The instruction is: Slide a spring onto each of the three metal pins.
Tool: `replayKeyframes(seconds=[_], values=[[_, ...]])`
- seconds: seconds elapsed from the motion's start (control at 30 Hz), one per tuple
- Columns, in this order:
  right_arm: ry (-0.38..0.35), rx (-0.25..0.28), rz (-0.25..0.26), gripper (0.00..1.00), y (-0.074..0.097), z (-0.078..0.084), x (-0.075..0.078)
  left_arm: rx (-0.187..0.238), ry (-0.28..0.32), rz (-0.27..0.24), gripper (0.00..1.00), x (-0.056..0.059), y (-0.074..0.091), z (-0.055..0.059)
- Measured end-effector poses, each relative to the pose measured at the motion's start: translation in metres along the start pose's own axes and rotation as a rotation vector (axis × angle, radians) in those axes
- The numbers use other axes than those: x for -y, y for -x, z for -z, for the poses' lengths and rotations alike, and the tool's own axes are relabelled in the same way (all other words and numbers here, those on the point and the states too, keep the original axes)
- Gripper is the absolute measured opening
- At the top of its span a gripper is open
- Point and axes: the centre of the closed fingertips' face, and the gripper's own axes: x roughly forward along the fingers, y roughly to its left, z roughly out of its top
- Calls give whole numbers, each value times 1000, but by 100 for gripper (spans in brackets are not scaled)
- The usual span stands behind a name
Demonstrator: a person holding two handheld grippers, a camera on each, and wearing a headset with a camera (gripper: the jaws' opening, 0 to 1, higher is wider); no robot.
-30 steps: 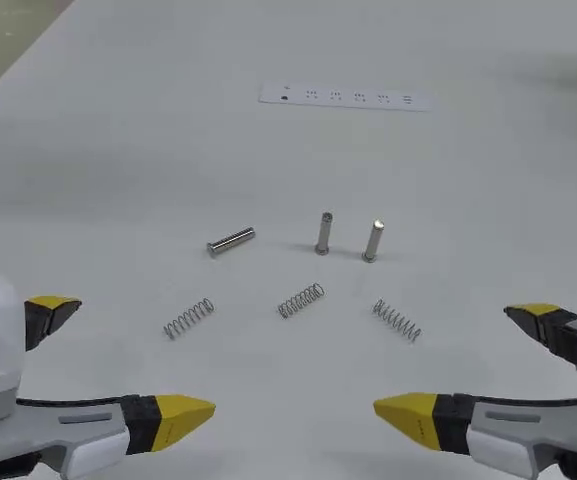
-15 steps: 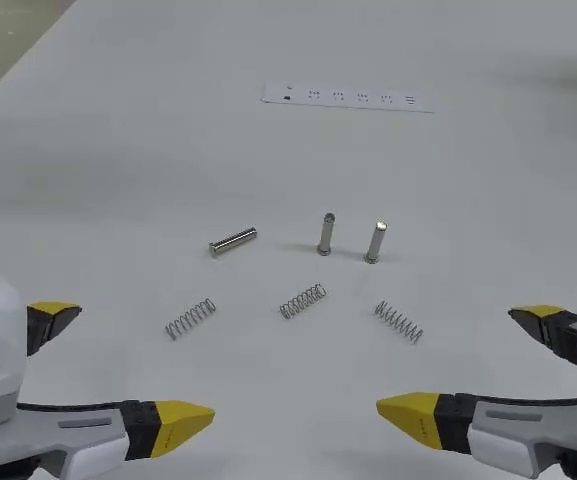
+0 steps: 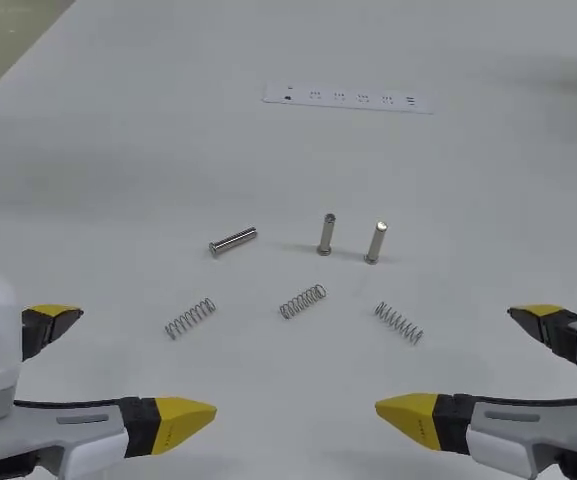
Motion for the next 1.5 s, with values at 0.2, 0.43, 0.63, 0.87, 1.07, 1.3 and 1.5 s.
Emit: replayKeyframes(seconds=[0.2,0.43,0.63,0.87,1.07,1.3,1.5], values=[[10,3,-6,100,-1,-2,-2,2,5,10,98,1,0,0],[13,-4,-5,100,0,-1,-2,-5,-4,11,98,0,0,0],[17,-8,-6,100,0,-1,-3,-14,-21,13,98,-1,-1,0],[12,-14,-8,100,-1,0,-4,-15,-24,20,98,-2,0,-4],[8,-15,-9,100,-2,-1,-4,-22,-37,21,98,-4,-1,-7],[11,-24,-15,100,-3,0,-6,-18,-49,34,98,-7,-3,-15],[10,-23,-9,100,-2,0,-5,-10,-65,38,98,-10,-5,-23]])
